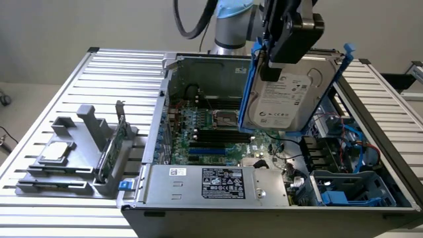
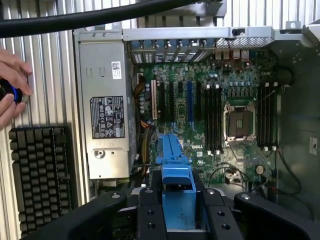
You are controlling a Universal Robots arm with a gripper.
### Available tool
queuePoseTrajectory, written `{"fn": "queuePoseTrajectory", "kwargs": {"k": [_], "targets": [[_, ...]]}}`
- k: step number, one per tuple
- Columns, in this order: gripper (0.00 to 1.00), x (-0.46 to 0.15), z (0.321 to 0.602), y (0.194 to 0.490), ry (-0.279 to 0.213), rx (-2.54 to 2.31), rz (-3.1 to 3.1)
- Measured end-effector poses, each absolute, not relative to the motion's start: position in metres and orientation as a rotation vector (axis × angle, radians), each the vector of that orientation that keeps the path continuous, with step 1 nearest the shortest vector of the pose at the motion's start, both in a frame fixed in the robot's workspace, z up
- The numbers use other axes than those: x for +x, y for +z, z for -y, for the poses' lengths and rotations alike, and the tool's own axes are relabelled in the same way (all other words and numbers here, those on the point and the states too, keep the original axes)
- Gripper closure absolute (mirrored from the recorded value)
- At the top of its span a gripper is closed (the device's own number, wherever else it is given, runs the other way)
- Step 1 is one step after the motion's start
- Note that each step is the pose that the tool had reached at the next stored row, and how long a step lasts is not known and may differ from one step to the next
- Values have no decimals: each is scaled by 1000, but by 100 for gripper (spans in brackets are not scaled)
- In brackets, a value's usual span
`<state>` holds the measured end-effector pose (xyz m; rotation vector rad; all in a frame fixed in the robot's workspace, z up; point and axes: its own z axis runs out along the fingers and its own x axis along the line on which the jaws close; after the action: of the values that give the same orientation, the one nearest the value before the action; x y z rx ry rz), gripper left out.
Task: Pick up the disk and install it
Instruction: 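Pick up the disk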
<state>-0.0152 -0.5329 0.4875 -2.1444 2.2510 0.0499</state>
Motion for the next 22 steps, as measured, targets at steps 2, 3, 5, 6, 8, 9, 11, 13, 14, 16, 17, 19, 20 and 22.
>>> {"fn": "queuePoseTrajectory", "kwargs": {"k": [2, 3, 5, 6, 8, 9, 11, 13, 14, 16, 17, 19, 20, 22], "targets": [[67, -7, 537, 487, 50, -2144, -2251], [67, -3, 539, 487, 50, -2144, -2251], [67, 4, 543, 487, 50, -2145, -2251], [67, 8, 546, 487, 50, -2144, -2251], [67, 14, 551, 487, 50, -2144, -2251], [67, 16, 553, 487, 50, -2144, -2251], [67, 21, 559, 487, 50, -2144, -2251], [67, 27, 564, 488, 50, -2144, -2251], [67, 29, 567, 487, 50, -2144, -2251], [67, 34, 572, 487, 50, -2145, -2251], [67, 37, 575, 487, 50, -2144, -2251], [67, 43, 580, 488, 50, -2145, -2251], [67, 46, 582, 487, 50, -2144, -2251], [67, 52, 587, 487, 50, -2144, -2251]]}}
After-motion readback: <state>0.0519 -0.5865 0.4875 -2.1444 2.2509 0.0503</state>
